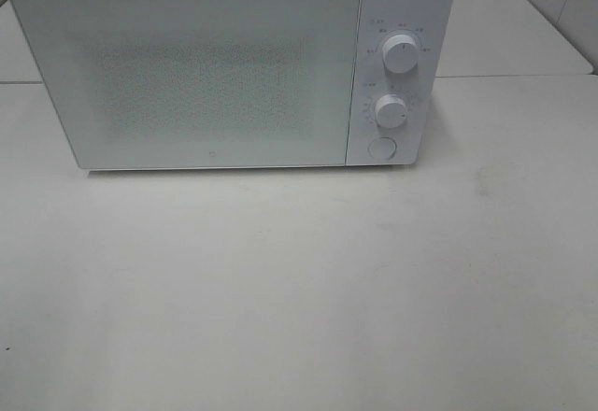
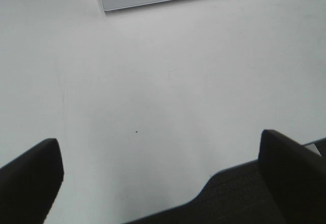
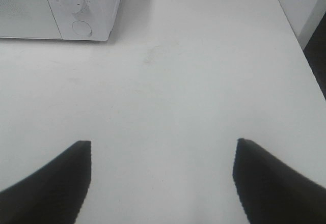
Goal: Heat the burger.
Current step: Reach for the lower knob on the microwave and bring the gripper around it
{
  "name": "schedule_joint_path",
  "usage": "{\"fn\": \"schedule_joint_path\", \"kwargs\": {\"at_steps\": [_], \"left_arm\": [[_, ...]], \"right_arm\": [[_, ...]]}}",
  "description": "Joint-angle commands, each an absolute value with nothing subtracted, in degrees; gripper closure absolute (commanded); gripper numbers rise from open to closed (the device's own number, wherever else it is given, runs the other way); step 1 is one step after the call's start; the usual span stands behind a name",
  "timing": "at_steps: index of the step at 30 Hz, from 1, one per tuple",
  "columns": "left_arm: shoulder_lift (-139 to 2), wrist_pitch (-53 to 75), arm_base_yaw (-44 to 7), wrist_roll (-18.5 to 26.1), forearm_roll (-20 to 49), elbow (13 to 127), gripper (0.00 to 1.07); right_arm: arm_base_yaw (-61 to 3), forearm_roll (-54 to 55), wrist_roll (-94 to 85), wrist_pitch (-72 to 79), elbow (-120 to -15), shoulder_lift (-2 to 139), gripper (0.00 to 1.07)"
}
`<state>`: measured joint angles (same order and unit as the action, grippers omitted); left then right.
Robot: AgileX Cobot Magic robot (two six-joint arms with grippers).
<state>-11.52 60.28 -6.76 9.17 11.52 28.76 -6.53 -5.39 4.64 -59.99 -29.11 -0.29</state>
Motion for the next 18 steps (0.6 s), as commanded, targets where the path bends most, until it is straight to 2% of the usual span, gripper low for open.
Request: {"fn": "schedule_joint_path", "kwargs": {"at_steps": [1, 2, 11, 18], "left_arm": [[-9.6, 59.5, -4.7, 8.9, 11.9, 28.6, 0.08], [-7.3, 59.5, -1.7, 8.9, 11.9, 28.6, 0.08], [1.9, 59.5, 6.1, 8.9, 11.9, 28.6, 0.08], [1.8, 59.5, 6.4, 8.9, 12.3, 28.6, 0.08]], "right_arm": [[-6.2, -5.3, 4.8, -59.4, -29.0, -1.8, 0.33], [-6.2, -5.3, 4.8, -59.4, -29.0, -1.8, 0.33], [-6.2, -5.3, 4.8, -59.4, -29.0, -1.8, 0.34], [-6.2, -5.3, 4.8, -59.4, -29.0, -1.8, 0.34]]}}
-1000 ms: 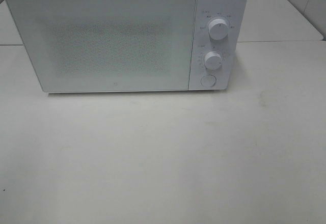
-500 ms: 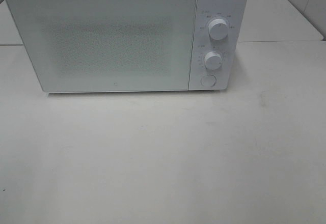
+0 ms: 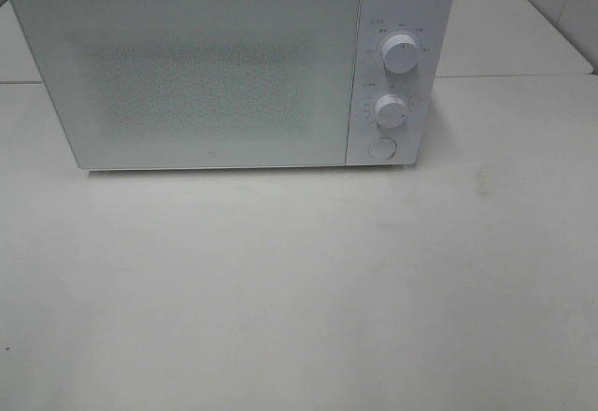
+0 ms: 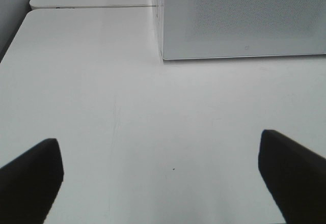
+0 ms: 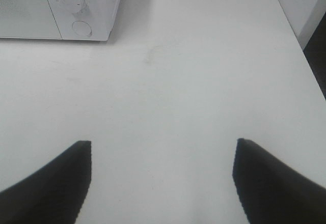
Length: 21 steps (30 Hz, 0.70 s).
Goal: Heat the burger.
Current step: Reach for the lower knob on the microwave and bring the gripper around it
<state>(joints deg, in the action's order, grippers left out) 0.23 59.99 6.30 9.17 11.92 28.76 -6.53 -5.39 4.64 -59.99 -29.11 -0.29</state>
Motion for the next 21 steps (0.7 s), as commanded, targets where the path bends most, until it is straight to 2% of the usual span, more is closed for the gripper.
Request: {"fn": "schedule_joint_path", "kwargs": {"at_steps": [1, 21], "left_arm": [[1.8, 59.5, 6.4, 8.9, 12.3, 28.6, 0.08], [1.7, 59.5, 6.5, 8.9, 12.3, 28.6, 0.08]], "right_arm": [[-6.2, -5.3, 4.8, -59.4, -29.0, -1.8, 0.34], [-6.2, -5.3, 4.8, -59.4, -29.0, -1.8, 0.34]]}}
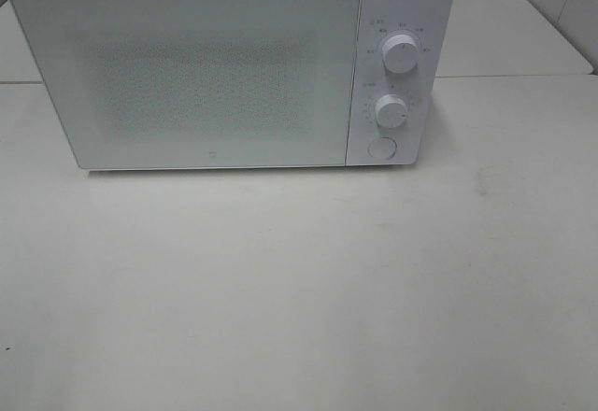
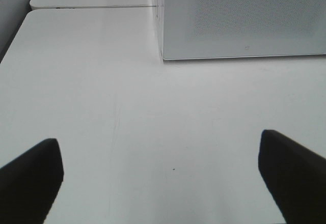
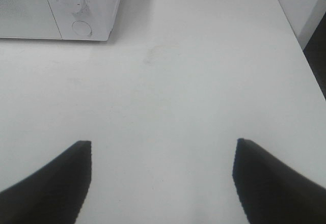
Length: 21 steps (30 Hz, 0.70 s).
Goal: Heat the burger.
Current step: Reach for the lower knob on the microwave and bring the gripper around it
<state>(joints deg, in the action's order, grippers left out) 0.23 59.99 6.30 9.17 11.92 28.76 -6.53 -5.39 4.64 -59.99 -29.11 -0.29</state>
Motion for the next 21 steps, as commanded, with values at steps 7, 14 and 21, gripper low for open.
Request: {"fn": "schedule_joint_path", "kwargs": {"at_steps": [7, 14, 21], "left_arm": [[1.7, 59.5, 6.5, 8.9, 12.3, 28.6, 0.08], [1.7, 59.5, 6.5, 8.9, 12.3, 28.6, 0.09], [1.7, 59.5, 6.5, 8.9, 12.3, 28.6, 0.09]], "right_arm": [[-6.2, -5.3, 4.8, -59.4, -29.0, -1.8, 0.34], [-6.2, -5.3, 4.8, -59.4, -29.0, -1.8, 0.34], [-6.2, -5.5, 4.9, -57.8, -30.1, -0.7, 0.34]]}}
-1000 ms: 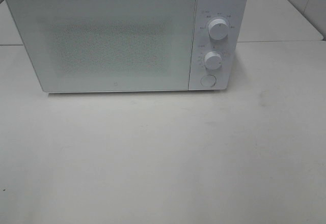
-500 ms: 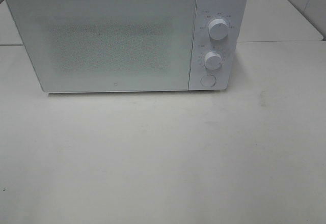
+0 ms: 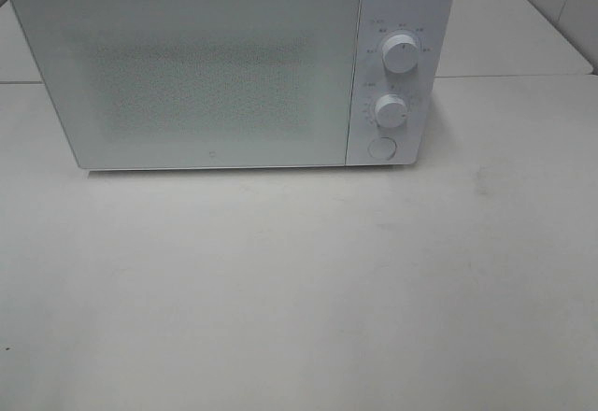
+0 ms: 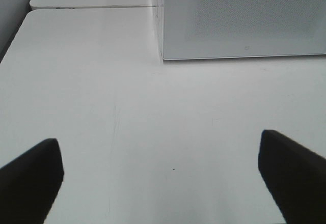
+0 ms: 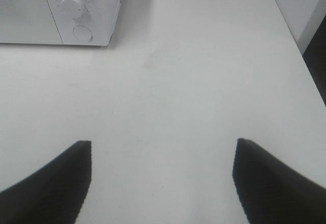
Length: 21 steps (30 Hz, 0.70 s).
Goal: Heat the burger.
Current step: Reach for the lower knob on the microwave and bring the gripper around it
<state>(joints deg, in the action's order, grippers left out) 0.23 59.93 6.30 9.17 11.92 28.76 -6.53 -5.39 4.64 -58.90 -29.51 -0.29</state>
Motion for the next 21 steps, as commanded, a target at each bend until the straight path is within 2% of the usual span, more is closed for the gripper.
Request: {"fn": "schedule_joint_path", "kwargs": {"at_steps": [1, 21], "left_arm": [[1.7, 59.5, 6.5, 8.9, 12.3, 28.6, 0.09], [1.7, 59.5, 6.5, 8.9, 12.3, 28.6, 0.09]], "right_arm": [[-6.2, -5.5, 4.9, -57.8, -30.1, -0.7, 0.34], [-6.2, -4.9, 4.9, -55.7, -30.7, 21.2, 0.34]]}}
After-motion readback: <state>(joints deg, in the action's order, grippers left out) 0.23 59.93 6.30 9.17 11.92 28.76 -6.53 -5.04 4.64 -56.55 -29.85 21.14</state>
